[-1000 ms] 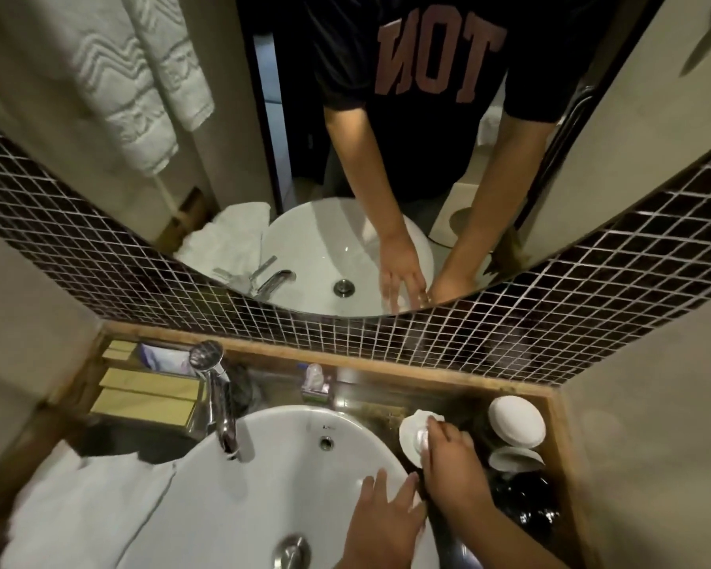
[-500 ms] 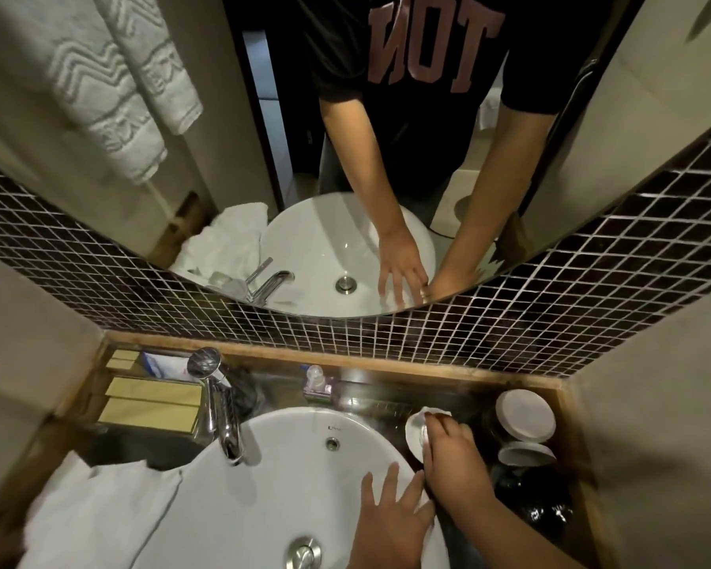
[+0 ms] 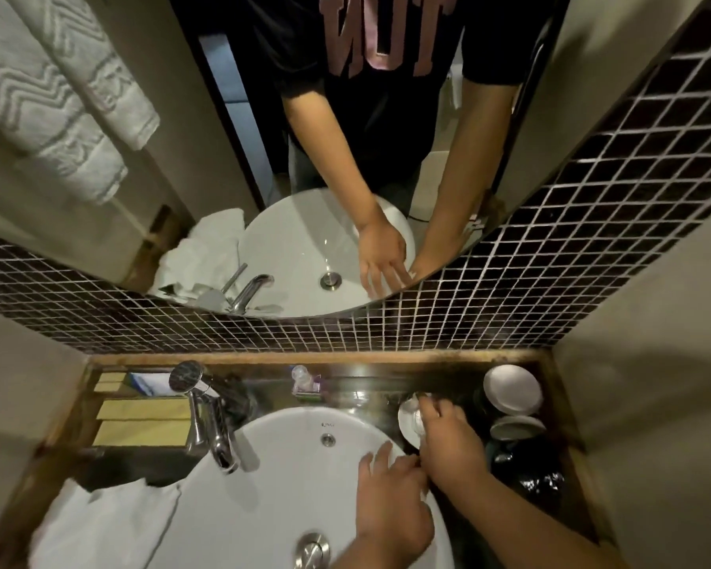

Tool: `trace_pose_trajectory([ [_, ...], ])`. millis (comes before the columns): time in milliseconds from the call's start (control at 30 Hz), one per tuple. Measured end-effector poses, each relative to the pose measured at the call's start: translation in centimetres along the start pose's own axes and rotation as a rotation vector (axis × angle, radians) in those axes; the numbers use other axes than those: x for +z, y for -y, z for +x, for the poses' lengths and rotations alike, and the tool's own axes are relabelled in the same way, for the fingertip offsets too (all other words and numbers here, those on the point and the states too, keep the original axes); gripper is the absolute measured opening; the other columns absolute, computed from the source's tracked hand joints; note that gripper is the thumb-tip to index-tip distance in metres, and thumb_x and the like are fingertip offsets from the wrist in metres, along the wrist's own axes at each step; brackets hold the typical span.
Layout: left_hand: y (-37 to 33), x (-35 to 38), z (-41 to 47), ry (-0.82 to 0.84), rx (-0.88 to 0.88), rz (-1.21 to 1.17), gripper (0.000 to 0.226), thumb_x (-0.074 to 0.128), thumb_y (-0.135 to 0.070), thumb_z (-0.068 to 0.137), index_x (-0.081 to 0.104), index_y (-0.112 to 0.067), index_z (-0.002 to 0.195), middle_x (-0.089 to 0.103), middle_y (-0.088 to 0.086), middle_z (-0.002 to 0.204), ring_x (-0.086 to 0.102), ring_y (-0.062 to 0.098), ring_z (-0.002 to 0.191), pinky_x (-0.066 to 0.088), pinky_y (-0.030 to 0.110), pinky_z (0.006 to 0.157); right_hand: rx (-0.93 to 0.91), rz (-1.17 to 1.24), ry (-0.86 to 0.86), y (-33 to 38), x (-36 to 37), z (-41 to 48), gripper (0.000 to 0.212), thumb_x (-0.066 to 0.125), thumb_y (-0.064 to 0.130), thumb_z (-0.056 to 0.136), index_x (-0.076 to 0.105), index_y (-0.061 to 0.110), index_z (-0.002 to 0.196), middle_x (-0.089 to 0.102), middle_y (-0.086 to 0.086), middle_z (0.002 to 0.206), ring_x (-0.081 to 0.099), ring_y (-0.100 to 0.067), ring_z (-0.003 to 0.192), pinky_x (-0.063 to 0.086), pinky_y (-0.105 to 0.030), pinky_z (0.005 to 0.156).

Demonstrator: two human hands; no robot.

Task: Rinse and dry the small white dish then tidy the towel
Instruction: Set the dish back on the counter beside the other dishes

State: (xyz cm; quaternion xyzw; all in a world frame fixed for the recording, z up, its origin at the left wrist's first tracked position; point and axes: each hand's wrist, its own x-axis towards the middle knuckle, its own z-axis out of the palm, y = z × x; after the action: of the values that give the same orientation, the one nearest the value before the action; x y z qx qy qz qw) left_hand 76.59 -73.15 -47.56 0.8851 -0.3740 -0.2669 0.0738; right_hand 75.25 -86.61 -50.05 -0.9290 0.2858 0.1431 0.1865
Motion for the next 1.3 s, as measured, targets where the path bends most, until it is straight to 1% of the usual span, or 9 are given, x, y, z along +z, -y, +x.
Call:
trace_pose_trajectory([
  [67, 0.7, -1.3, 1.0, -0.186, -0.044, -0.097, 0.039, 0.045, -0.027, 0.078, 0.064, -0.032, 0.111, 0.06, -0.011, 0.122, 0.041, 0.019, 0.129, 0.022, 0.031, 0.108, 0.057, 0.071, -0.057, -0.4, 0.1, -0.9, 0.077, 0.063, 0.018, 0.088, 0.025, 0.023, 0.154, 0.036, -0.005, 0.149, 0.034, -0.024, 0.136, 0.044, -0.032, 0.104],
  [167, 2.4, -2.8, 3.9, -0.333, -0.128, -0.154, 0.034, 0.052, -0.028, 0.078, 0.06, -0.032, 0.111, 0.057, -0.008, 0.116, 0.046, 0.018, 0.116, 0.031, 0.03, 0.093, 0.127, 0.141, -0.115, -1.0, 0.5, -1.5, 0.063, 0.06, 0.016, 0.09, 0.035, 0.019, 0.148, 0.037, -0.007, 0.147, 0.035, -0.025, 0.135, 0.04, -0.032, 0.109],
  [300, 3.6, -3.0, 7.2, -0.121, -0.129, -0.058, 0.045, 0.057, -0.041, 0.082, 0.058, -0.032, 0.126, 0.046, 0.002, 0.139, 0.032, 0.027, 0.131, 0.031, 0.042, 0.107, 0.204, 0.181, -0.09, -1.4, 1.0, -1.4, 0.057, 0.061, 0.02, 0.094, 0.04, 0.016, 0.146, 0.035, -0.011, 0.149, 0.033, -0.027, 0.138, 0.037, -0.034, 0.112],
  [400, 3.5, -2.1, 8.5, -0.009, -0.126, -0.027, 0.057, 0.059, -0.043, 0.081, 0.051, -0.035, 0.137, 0.037, 0.005, 0.15, 0.023, 0.033, 0.138, 0.026, 0.047, 0.112, 0.227, 0.167, -0.088, -1.3, 1.6, -1.2, 0.048, 0.053, 0.027, 0.099, 0.043, 0.015, 0.145, 0.035, -0.012, 0.149, 0.033, -0.028, 0.137, 0.035, -0.035, 0.113],
  [567, 3.4, -1.3, 9.0, -0.157, -0.102, -0.037, 0.052, 0.062, -0.043, 0.079, 0.057, -0.039, 0.13, 0.04, 0.002, 0.149, 0.027, 0.028, 0.137, 0.029, 0.045, 0.108, 0.195, 0.145, -0.089, -1.4, 2.1, -1.0, 0.046, 0.054, 0.034, 0.098, 0.048, 0.017, 0.141, 0.037, -0.009, 0.147, 0.034, -0.025, 0.134, 0.039, -0.033, 0.108],
  [700, 3.6, -0.3, 9.1, -0.105, -0.096, -0.053, 0.044, 0.067, -0.045, 0.077, 0.065, -0.041, 0.12, 0.038, -0.003, 0.152, 0.024, 0.026, 0.141, 0.026, 0.044, 0.109, 0.183, 0.117, -0.082, -1.7, 2.4, -0.9, 0.05, 0.06, 0.038, 0.095, 0.048, 0.02, 0.141, 0.036, -0.006, 0.149, 0.035, -0.024, 0.135, 0.039, -0.031, 0.105],
  [867, 3.3, 0.4, 9.2, -0.168, -0.075, -0.168, 0.035, 0.068, -0.039, 0.077, 0.069, -0.037, 0.112, 0.047, -0.009, 0.142, 0.028, 0.019, 0.136, 0.022, 0.034, 0.104, 0.182, 0.136, -0.036, -1.7, 2.2, -0.7, 0.057, 0.065, 0.04, 0.092, 0.046, 0.02, 0.143, 0.034, -0.006, 0.15, 0.041, -0.023, 0.132, 0.042, -0.031, 0.102],
  [1100, 3.2, 0.8, 9.1, -0.182, -0.088, -0.184, 0.018, 0.069, -0.037, 0.08, 0.072, -0.031, 0.096, 0.048, -0.013, 0.143, 0.028, 0.016, 0.137, 0.022, 0.033, 0.104, 0.168, 0.085, -0.01, -1.6, 2.1, -0.4, 0.068, 0.067, 0.043, 0.091, 0.037, 0.019, 0.148, 0.036, -0.006, 0.149, 0.044, -0.024, 0.129, 0.047, -0.033, 0.097],
  [1300, 3.2, 0.7, 8.7, -0.223, -0.078, -0.162, 0.03, 0.069, -0.039, 0.078, 0.071, -0.032, 0.107, 0.049, -0.012, 0.141, 0.031, 0.014, 0.135, 0.021, 0.031, 0.107, 0.153, 0.045, 0.003, -1.8, 2.4, -0.7, 0.066, 0.064, 0.049, 0.091, 0.041, 0.022, 0.147, 0.033, -0.004, 0.152, 0.04, -0.023, 0.132, 0.048, -0.032, 0.097],
])
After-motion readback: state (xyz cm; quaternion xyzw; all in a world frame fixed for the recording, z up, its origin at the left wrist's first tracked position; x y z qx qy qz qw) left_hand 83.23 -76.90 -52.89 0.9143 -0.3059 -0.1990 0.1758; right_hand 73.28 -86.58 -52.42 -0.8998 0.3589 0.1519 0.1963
